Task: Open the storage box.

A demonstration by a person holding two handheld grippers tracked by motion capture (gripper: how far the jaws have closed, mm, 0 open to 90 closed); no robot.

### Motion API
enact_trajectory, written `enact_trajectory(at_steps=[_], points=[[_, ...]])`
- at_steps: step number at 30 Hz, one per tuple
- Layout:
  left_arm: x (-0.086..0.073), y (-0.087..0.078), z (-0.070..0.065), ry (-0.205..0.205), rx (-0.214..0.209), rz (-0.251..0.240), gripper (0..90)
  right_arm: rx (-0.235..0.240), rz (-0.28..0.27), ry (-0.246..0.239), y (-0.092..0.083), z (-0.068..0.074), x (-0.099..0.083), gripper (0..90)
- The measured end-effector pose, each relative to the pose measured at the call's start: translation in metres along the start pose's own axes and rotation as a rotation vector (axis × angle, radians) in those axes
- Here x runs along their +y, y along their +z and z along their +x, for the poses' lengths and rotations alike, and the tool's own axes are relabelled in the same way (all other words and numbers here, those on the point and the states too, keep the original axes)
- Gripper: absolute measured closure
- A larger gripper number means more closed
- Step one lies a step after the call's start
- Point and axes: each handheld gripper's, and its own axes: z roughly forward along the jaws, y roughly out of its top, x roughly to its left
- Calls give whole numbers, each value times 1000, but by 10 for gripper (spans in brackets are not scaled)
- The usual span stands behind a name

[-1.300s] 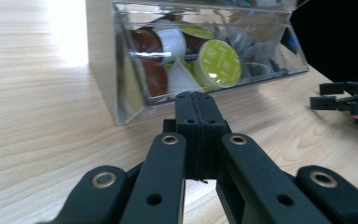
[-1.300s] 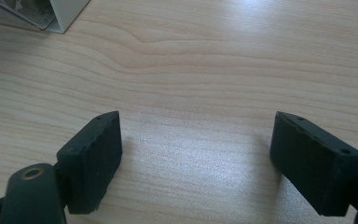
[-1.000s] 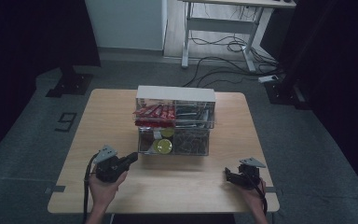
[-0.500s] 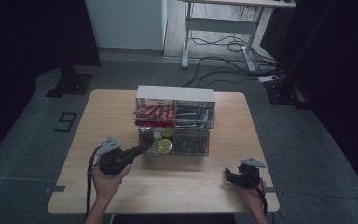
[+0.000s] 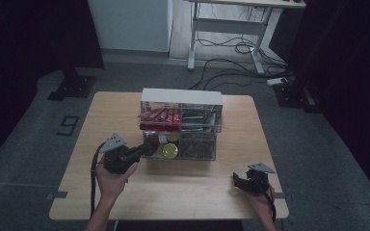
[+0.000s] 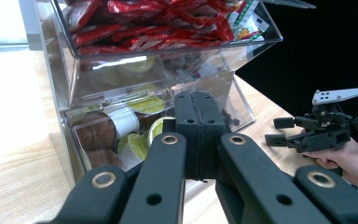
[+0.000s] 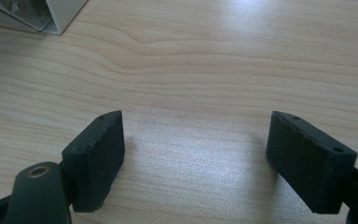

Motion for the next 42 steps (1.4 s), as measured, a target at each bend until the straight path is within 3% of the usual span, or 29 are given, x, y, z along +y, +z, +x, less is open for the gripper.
enact_trajectory(at_steps=[10, 27, 42], points=[[14, 3, -2, -15, -41, -6, 900, 0, 0, 0, 0, 0, 0, 193], [38, 22, 6, -12, -39, 7, 900, -1, 0, 1, 0, 0, 0, 195], [48, 33, 10, -38, -59, 13, 900, 0, 1, 2, 0, 0, 0, 195]])
